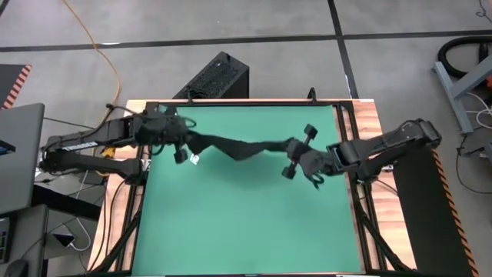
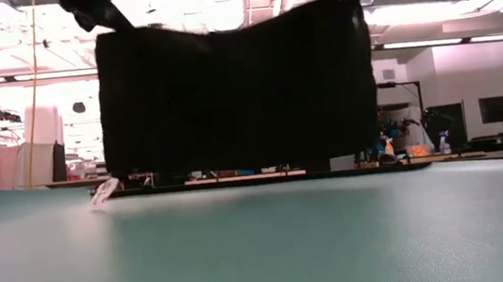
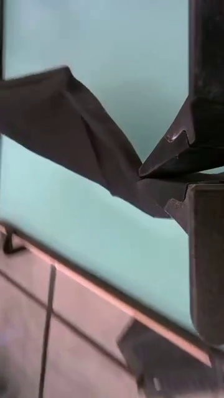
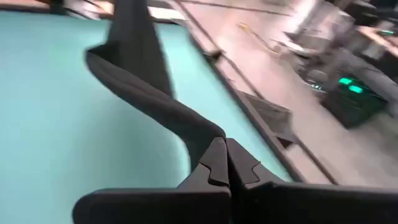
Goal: Roll towel into tight, uniform cylinder
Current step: Fold the black towel
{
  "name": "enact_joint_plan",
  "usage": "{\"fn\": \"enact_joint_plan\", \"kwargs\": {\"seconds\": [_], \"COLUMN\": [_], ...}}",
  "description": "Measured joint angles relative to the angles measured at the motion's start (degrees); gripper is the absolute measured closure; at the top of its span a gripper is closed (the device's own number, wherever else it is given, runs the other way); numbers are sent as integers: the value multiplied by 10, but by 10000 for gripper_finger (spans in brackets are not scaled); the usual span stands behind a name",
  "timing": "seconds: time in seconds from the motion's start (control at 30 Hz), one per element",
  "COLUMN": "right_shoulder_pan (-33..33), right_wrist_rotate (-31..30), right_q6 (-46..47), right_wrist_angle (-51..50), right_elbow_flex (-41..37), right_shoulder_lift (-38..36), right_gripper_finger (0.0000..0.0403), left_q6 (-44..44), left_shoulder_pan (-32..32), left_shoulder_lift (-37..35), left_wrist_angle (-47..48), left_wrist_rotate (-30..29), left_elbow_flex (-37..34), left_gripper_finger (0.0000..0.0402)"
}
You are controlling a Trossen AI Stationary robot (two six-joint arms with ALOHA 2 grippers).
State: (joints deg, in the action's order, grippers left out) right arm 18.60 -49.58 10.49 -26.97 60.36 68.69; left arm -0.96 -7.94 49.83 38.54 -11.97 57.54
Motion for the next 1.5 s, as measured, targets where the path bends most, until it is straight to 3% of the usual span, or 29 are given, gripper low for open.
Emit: {"fn": "enact_joint_plan", "kwargs": {"seconds": [0.2,0.37,0.57,0.67,0.83,0.97,1.2,1.4,1.5], "right_shoulder_pan": [64,67,9,-31,-90,-106,-59,4,32], "right_wrist_rotate": [0,-12,-16,-21,-96,-107,-40,18,21], "right_q6": [60,60,57,19,-79,-123,-38,45,65], "right_wrist_angle": [3,-3,-33,-34,-18,-7,-71,-82,-70], "right_elbow_flex": [0,0,0,0,0,0,0,0,0], "right_shoulder_lift": [0,0,0,0,0,0,39,140,193], "right_gripper_finger": [403,403,403,403,403,403,403,403,403], "left_q6": [50,14,-75,-134,-261,-300,-260,-162,-118], "left_shoulder_pan": [96,120,94,65,2,-28,11,107,158], "left_shoulder_lift": [5,24,52,70,109,134,155,165,167], "left_wrist_angle": [-5,-8,-15,-52,-133,-168,-161,-161,-160], "left_wrist_rotate": [-4,-78,-182,-189,-192,-202,-170,-158,-123], "left_elbow_flex": [0,0,0,0,0,0,-57,-128,-155], "left_gripper_finger": [401,401,401,401,401,401,401,401,401]}}
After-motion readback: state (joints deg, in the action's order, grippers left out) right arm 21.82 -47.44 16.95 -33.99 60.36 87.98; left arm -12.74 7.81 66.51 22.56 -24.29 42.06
